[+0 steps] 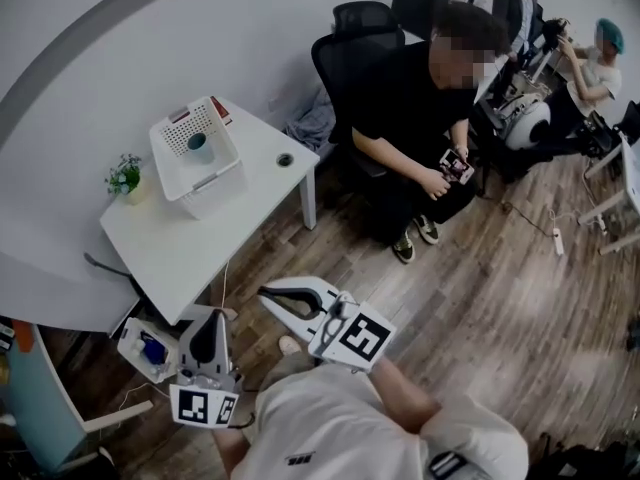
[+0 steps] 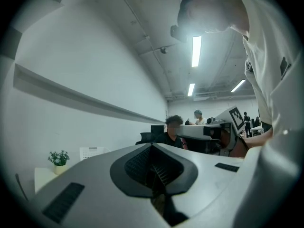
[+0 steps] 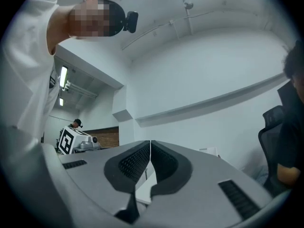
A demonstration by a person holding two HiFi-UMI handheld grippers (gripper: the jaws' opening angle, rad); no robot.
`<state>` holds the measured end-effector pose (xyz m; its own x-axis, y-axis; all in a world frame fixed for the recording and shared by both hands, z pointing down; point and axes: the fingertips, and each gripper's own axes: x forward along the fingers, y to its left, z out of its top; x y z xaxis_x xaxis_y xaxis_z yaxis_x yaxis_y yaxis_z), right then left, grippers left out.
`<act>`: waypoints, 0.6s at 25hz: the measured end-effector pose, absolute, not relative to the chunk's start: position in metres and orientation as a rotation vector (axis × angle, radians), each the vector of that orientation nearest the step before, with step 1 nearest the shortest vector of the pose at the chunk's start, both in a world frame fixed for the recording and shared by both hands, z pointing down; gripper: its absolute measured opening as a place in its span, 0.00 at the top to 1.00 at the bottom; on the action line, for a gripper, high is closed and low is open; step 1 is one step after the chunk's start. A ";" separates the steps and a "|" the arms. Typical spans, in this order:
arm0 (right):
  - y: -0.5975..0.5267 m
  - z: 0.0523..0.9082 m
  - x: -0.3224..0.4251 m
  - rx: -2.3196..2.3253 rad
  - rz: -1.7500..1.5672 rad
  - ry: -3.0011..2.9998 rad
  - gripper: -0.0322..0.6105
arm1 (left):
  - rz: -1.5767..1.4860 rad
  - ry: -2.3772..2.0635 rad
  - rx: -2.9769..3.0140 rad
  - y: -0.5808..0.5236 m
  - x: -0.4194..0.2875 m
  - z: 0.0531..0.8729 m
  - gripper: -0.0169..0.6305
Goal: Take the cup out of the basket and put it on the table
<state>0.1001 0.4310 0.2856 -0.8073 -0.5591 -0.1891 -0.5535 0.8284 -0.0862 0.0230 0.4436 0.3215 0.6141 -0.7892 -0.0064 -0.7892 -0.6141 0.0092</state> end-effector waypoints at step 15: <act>0.341 0.310 0.043 -1.088 0.065 2.875 0.93 | -0.048 -1.296 2.836 0.349 -0.042 0.336 0.96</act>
<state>0.0426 0.3411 0.3103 -0.7477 -0.6594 -0.0778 -0.6623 0.7491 0.0154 -0.0419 0.3495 0.3355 0.6540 -0.7563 -0.0180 -0.7555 -0.6542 0.0340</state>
